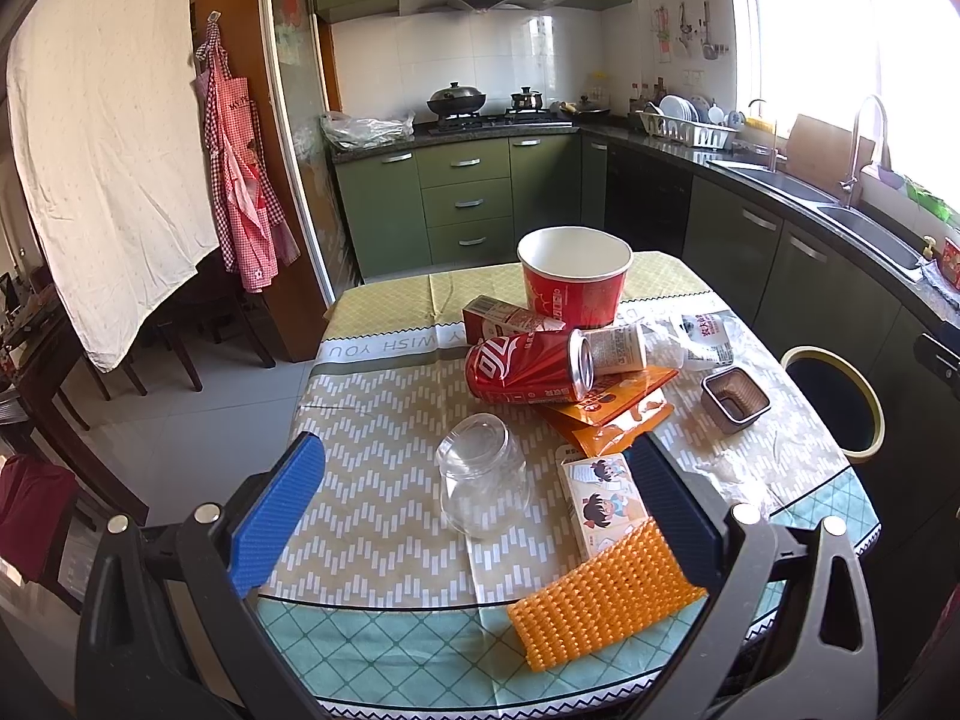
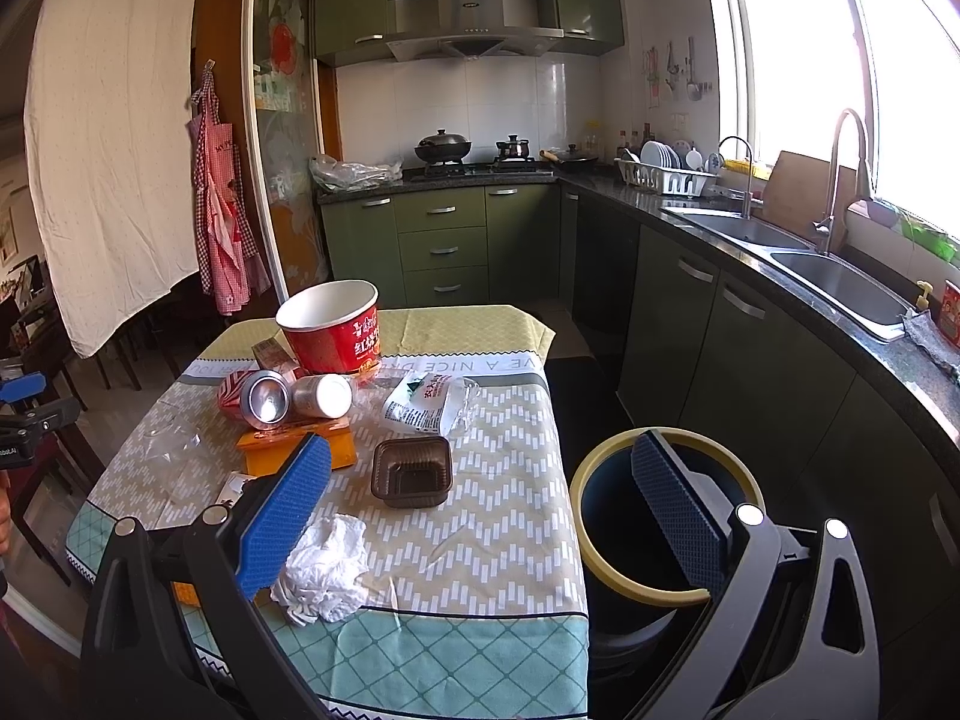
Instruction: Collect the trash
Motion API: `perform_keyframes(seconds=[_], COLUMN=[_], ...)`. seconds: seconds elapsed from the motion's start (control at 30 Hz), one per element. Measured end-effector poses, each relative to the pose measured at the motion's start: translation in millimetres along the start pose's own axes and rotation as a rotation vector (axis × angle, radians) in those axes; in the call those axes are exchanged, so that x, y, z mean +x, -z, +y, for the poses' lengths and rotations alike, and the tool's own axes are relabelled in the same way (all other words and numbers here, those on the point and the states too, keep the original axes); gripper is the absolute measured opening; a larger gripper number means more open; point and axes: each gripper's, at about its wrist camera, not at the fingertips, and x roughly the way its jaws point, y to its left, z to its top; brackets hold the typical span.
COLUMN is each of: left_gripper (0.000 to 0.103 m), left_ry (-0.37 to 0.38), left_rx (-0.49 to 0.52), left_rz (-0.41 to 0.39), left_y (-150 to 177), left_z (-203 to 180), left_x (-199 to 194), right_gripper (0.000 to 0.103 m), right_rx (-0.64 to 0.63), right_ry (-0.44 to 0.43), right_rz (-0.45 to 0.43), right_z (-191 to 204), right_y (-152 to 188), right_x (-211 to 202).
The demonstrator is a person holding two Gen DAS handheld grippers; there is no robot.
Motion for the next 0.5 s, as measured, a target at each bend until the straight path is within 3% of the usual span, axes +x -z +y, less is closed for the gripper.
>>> perform_keyframes(seconds=[0.5], left_gripper=[0.097], left_ry=[0.002], left_rx=[0.002], left_rz=[-0.001], left_y=[1.0], left_z=[-1.6], left_x=[0.7], right_gripper=[0.099], right_rx=[-0.002], right_ry=[0.000], right_rz=[0.002], right_z=[0.2], right_y=[-0.1], right_x=[0.6])
